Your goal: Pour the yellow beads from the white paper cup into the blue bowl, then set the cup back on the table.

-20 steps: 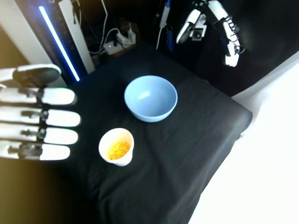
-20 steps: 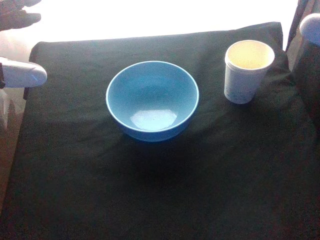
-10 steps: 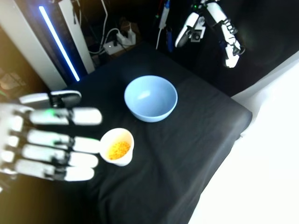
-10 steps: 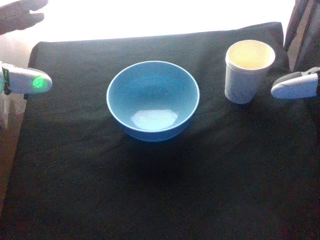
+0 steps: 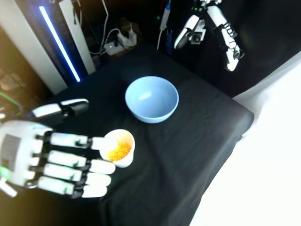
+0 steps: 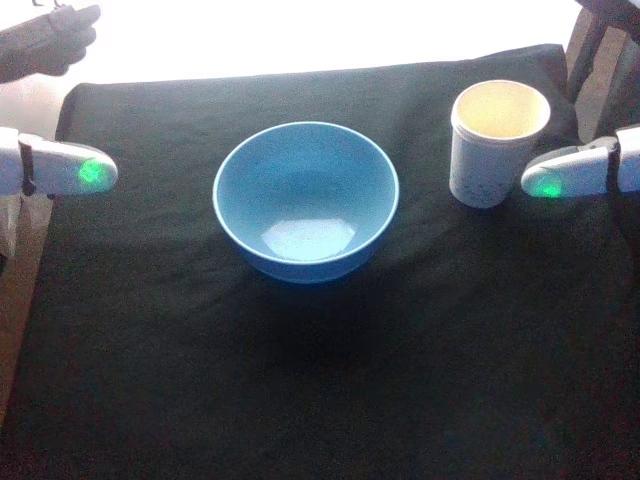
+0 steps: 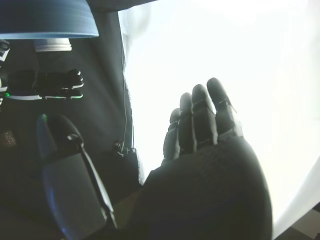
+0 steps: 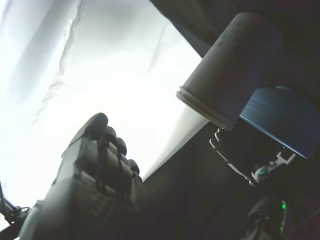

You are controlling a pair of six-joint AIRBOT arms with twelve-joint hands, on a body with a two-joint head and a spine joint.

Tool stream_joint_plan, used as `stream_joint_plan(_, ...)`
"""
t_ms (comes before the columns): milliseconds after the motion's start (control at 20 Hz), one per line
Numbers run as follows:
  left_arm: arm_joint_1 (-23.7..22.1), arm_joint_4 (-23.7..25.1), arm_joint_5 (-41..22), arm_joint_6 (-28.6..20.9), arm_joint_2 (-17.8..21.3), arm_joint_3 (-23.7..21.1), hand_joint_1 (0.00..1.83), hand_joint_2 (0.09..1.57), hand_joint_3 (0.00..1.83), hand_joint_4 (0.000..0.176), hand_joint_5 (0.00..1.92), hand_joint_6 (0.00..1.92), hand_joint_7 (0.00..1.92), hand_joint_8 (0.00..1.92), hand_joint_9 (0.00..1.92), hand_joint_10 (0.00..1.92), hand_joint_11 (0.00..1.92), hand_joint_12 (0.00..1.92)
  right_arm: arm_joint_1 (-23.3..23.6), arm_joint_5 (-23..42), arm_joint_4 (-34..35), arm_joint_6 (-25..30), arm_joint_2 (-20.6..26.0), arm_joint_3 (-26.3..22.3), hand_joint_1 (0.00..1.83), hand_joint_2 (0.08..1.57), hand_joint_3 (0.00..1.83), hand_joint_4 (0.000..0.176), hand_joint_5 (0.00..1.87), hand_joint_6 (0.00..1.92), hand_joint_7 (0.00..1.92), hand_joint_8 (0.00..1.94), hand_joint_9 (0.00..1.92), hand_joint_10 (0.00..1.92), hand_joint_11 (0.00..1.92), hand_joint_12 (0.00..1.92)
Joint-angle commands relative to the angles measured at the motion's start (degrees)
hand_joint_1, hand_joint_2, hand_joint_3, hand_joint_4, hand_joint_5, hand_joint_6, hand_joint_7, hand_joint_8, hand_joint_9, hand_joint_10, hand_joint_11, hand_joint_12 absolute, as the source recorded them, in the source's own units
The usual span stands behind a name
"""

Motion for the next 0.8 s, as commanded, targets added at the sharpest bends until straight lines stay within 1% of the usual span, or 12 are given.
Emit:
stream_joint_plan(0,-0.6,-1.8,-6.6,-0.6,-0.2,0.5,0.75,0.78,0.01,0.000,0.06,0.00,0.23,0.00,0.25,0.00,0.00,0.79,0.9,6.7,1.8,1.2,-0.5,0.9,0.72,0.48,0.00,0.125,0.00,0.00,0.13,0.00,0.14,0.01,0.00,0.52)
stream_joint_plan(100,-0.8,-1.7,-6.6,-0.7,-0.2,0.5,0.72,0.79,0.01,0.000,0.05,0.00,0.17,0.00,0.21,0.00,0.00,0.80,0.9,6.7,1.9,3.3,-1.8,2.1,0.72,0.49,0.00,0.109,0.00,0.00,0.12,0.00,0.16,0.01,0.00,0.51)
stream_joint_plan(200,-0.9,-1.6,-6.6,-0.7,-0.3,0.5,0.72,0.79,0.00,0.000,0.06,0.00,0.13,0.00,0.21,0.00,0.00,0.83,0.9,6.6,2.5,4.2,-2.7,2.9,0.70,0.52,0.01,0.089,0.00,0.00,0.11,0.00,0.14,0.00,0.00,0.41)
stream_joint_plan(250,-0.9,-1.5,-6.6,-0.7,-0.4,0.5,0.73,0.78,0.00,0.000,0.06,0.00,0.17,0.02,0.23,0.01,0.01,0.84,0.9,6.6,3.0,4.3,-3.1,3.0,0.73,0.52,0.00,0.080,0.00,0.00,0.11,0.00,0.11,0.00,0.00,0.34)
stream_joint_plan(300,-0.9,-1.5,-6.6,-0.7,-0.4,0.5,0.73,0.78,0.00,0.000,0.05,0.00,0.15,0.00,0.20,0.00,0.00,0.81,0.9,6.6,3.6,4.4,-3.5,3.2,0.75,0.53,0.00,0.082,0.00,0.00,0.10,0.00,0.08,0.01,0.00,0.23)
stream_joint_plan(350,-0.9,-1.5,-6.6,-0.7,-0.5,0.5,0.73,0.78,0.00,0.000,0.05,0.00,0.13,0.00,0.19,0.00,0.00,0.85,0.8,6.6,4.0,4.7,-3.8,3.4,0.77,0.53,0.00,0.092,0.00,0.00,0.09,0.00,0.07,0.01,0.00,0.20)
stream_joint_plan(400,-0.9,-1.5,-6.5,-0.7,-0.6,0.5,0.74,0.78,0.00,0.000,0.06,0.00,0.14,0.01,0.21,0.01,0.01,0.86,0.6,6.6,4.6,5.3,-4.2,3.7,0.78,0.53,0.00,0.094,0.00,0.00,0.09,0.00,0.06,0.00,0.00,0.18)
stream_joint_plan(500,-0.9,-1.5,-6.4,-0.7,-0.8,0.6,0.72,0.77,0.00,0.000,0.06,0.00,0.18,0.02,0.23,0.01,0.01,0.86,0.2,6.6,5.3,6.3,-5.1,4.3,0.77,0.54,0.01,0.091,0.00,0.00,0.06,0.00,0.03,0.00,0.00,0.17)
stream_joint_plan(550,-0.9,-1.4,-6.4,-0.7,-1.0,0.6,0.75,0.78,0.00,0.000,0.06,0.00,0.19,0.02,0.24,0.02,0.00,0.85,-0.1,6.6,5.8,6.6,-5.5,4.6,0.76,0.55,0.00,0.075,0.00,0.00,0.05,0.00,0.02,0.00,0.00,0.20)
stream_joint_plan(650,-0.9,-1.3,-6.4,-0.8,-1.1,0.6,0.76,0.79,0.00,0.000,0.06,0.00,0.23,0.02,0.26,0.02,0.00,0.83,-1.1,6.6,7.2,7.7,-6.3,5.4,0.76,0.55,0.01,0.069,0.00,0.00,0.05,0.00,0.00,0.00,0.00,0.20)
stream_joint_plan(700,-0.9,-1.3,-6.3,-0.8,-1.2,0.6,0.76,0.78,0.00,0.000,0.05,0.00,0.25,0.01,0.28,0.01,0.03,0.79,-1.4,6.6,7.9,7.7,-6.4,5.5,0.72,0.59,0.01,0.056,0.00,0.00,0.04,0.00,0.00,0.00,0.00,0.18)
stream_joint_plan(750,-0.9,-1.3,-6.3,-0.8,-1.2,0.6,0.74,0.78,0.00,0.000,0.05,0.00,0.23,0.00,0.28,0.00,0.06,0.75,-1.7,6.6,8.4,7.7,-6.5,5.6,0.69,0.61,0.00,0.037,0.00,0.00,0.03,0.00,0.00,0.00,0.00,0.23)
